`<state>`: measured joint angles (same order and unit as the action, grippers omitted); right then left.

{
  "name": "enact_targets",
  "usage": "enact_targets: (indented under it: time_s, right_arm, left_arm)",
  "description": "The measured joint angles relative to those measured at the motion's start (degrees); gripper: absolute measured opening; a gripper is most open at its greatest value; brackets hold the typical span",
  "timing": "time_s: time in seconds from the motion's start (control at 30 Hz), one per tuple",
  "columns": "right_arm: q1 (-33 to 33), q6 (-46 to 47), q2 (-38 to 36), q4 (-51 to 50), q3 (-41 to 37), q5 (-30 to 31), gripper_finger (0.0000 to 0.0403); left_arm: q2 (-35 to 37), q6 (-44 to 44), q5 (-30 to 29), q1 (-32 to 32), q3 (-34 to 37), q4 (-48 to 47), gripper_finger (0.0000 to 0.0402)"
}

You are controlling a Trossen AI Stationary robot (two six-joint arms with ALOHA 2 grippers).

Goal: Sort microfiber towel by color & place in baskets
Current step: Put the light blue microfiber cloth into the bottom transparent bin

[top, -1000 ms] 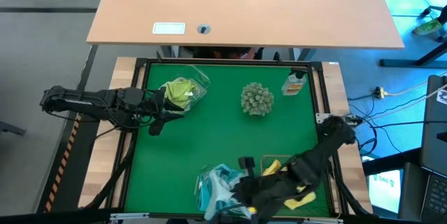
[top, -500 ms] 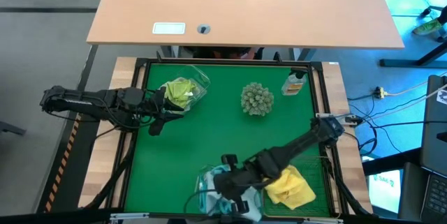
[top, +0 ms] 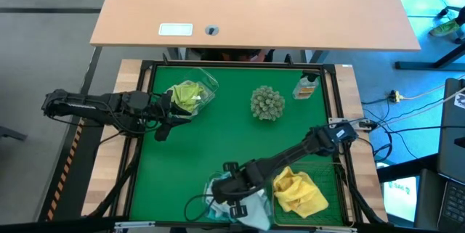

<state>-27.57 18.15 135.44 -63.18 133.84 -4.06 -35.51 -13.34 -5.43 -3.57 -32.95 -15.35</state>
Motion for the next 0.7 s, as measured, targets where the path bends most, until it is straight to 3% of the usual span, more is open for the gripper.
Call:
enact_targets:
  time_s: [0.43, 0.7]
  right_arm:
    - [2.62, -1.92, 7.13, 0.18, 0.0, -8.76, 0.0024]
    - [2.88, -1.95, 8.32, 1.15, -0.83, -9.05, 0.0024]
  left_arm:
    - [0.02, 0.01, 0.61, 0.0, 0.0, -0.02, 0.0119]
    - [0.0, 0.02, 0.63, 0.0, 0.0, -0.02, 0.0119]
